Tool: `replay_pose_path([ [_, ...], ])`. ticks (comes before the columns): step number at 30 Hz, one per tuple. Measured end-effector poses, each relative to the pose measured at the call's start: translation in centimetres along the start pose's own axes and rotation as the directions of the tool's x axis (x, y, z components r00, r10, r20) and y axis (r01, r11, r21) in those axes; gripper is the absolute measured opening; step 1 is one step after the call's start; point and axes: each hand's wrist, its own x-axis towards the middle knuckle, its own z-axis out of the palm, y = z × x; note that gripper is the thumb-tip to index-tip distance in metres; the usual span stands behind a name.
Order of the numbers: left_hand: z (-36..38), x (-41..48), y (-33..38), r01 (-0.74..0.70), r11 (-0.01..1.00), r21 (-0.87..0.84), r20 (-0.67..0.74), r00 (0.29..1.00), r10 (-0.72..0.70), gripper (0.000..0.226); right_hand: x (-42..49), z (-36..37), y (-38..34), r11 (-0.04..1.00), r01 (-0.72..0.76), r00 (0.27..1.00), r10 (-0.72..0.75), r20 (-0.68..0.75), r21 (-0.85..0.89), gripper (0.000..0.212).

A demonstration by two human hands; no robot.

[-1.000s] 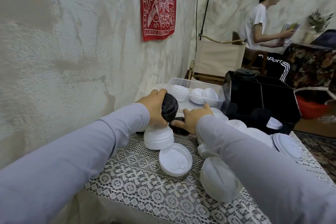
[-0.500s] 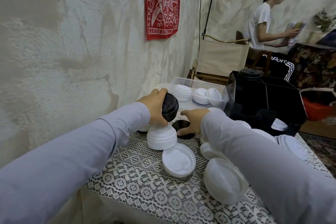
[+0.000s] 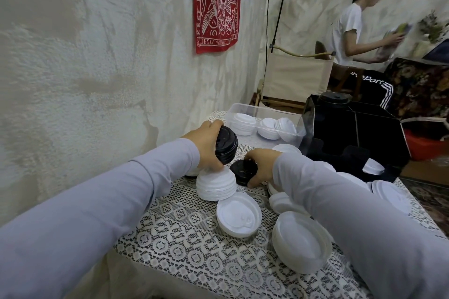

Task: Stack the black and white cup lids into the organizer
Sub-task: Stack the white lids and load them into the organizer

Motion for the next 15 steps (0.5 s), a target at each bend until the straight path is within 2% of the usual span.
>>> replay_pose_path([
  [7, -0.3, -0.1, 1.0, -0.035, 0.999, 0.005, -0.011, 0.999, 0.035, 0.099, -0.5, -0.6, 0.7, 0.997, -0.008, 0.987, 0.02, -0.158, 0.075, 0.081],
  [10, -0.8, 0.1, 1.9, -0.069, 0.998, 0.012, -0.02, 0.997, 0.069, 0.098, -1.4, -1.1, 0.6, 0.99, 0.06, 0.958, -0.022, -0.285, 0.125, 0.075],
  [15, -0.9, 0.4, 3.7, -0.117, 0.993, 0.034, -0.025, 0.993, 0.118, 0.098, -2.9, -1.6, 0.5, 0.97, 0.156, 0.917, -0.072, -0.392, 0.187, 0.077],
])
